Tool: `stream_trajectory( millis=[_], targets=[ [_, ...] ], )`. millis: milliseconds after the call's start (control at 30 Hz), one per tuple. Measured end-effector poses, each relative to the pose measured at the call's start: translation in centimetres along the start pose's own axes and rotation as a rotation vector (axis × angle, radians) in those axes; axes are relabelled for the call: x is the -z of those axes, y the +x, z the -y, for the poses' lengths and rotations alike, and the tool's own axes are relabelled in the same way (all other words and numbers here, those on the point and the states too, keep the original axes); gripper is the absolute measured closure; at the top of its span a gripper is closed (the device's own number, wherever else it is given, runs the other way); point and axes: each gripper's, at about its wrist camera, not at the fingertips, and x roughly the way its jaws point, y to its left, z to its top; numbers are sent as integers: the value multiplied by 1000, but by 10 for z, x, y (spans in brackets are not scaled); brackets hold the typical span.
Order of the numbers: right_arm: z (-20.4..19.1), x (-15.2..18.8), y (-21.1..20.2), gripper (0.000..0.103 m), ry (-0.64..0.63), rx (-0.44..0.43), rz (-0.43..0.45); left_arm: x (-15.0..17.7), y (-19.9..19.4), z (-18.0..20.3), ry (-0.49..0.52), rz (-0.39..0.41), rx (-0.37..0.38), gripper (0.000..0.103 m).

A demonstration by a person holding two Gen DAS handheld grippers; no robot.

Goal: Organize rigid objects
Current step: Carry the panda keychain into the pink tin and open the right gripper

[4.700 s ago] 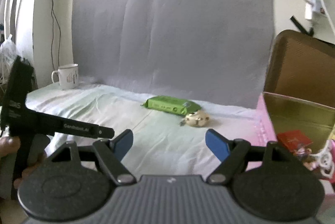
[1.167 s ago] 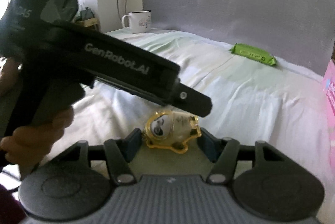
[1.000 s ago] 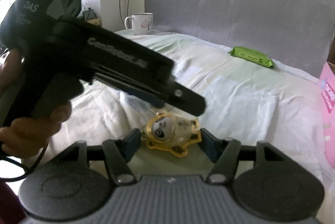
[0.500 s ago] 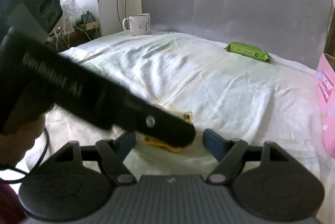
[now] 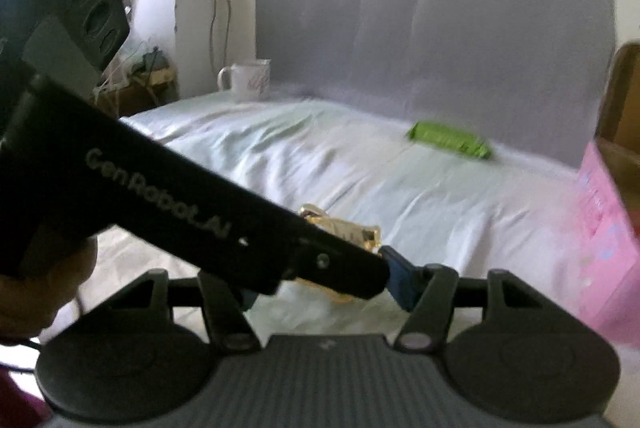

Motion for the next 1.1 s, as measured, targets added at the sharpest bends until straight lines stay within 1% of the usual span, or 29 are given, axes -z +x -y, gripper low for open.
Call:
stream_trajectory(
  millis=[300, 633, 733, 800, 967, 1100],
  targets=[
    [19, -13, -17, 43, 4, 98, 71, -26, 14, 27, 100, 38, 27, 40],
    [45, -17, -31, 42, 18, 184, 116, -49, 34, 53, 159, 52, 62, 40],
    [58, -20, -35, 42, 25, 212, 132, -58, 43, 65, 184, 59, 73, 40],
    [66, -22, -31, 42, 31, 233, 141, -65, 49, 73, 197, 58, 85, 40],
    [90, -21, -43, 42, 54, 292, 166, -78, 67, 95, 235, 55, 118, 41],
    [117, -18, -53, 42, 81, 332, 185, -85, 84, 113, 253, 53, 150, 41]
  ],
)
